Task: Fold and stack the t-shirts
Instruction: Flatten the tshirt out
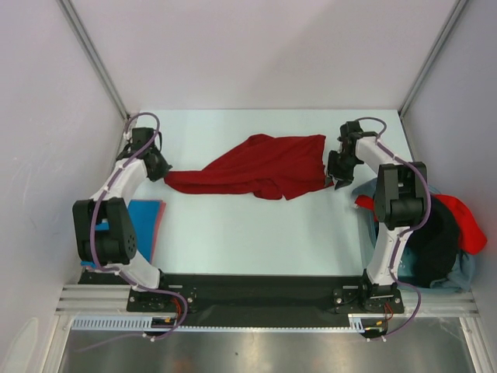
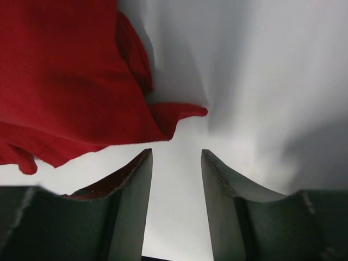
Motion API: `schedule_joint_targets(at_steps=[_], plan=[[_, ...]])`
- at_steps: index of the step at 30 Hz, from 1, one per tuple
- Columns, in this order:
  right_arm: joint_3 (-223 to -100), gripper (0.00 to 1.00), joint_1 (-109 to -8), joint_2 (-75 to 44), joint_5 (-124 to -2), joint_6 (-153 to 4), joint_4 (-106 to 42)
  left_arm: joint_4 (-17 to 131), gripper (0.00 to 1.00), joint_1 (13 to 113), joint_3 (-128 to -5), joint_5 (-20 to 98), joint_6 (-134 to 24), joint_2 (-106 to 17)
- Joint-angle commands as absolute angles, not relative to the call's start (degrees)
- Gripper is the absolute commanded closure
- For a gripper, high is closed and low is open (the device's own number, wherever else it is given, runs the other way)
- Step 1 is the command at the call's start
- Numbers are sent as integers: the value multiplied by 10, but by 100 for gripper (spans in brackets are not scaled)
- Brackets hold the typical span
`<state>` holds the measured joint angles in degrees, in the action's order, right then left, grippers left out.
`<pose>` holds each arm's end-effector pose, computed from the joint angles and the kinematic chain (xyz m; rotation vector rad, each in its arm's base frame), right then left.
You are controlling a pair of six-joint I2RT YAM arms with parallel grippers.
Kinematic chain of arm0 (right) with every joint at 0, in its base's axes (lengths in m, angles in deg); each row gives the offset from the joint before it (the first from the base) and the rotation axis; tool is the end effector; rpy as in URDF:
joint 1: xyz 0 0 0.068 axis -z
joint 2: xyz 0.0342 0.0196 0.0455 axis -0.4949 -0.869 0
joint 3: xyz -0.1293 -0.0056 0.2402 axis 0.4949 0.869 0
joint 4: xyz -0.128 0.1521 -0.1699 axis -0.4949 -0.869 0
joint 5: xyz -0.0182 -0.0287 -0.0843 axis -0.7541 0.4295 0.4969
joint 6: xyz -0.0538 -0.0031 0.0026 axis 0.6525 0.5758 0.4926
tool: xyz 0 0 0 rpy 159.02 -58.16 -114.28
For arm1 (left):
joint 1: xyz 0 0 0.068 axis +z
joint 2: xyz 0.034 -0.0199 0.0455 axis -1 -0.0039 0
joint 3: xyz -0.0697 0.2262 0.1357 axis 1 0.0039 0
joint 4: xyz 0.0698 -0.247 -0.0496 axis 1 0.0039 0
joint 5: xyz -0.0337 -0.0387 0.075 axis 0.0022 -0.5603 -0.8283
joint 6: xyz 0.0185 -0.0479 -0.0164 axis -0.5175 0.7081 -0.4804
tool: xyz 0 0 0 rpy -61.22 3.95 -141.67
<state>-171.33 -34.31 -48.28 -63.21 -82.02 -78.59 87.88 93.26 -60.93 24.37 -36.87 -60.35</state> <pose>0.3964 0.0371 0.1858 0.2188 2.8925 0.2564 0.3383 0.0248 0.2428 -0.7515 2.3754 -0.0456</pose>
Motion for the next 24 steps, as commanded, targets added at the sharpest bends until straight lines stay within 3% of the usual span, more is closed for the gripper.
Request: schedule_joint_targets(at_steps=[1, 7, 24], plan=[[-1730, 52, -351, -497, -617, -805, -773, 872, 100, 938, -638, 275, -395, -622], [-1725, 50, -345, -503, -593, -782, -754, 870, 100, 938, -633, 283, -405, -635], [-1717, 55, -337, -537, -618, -788, -687, 876, 100, 951, -648, 321, -405, -666]])
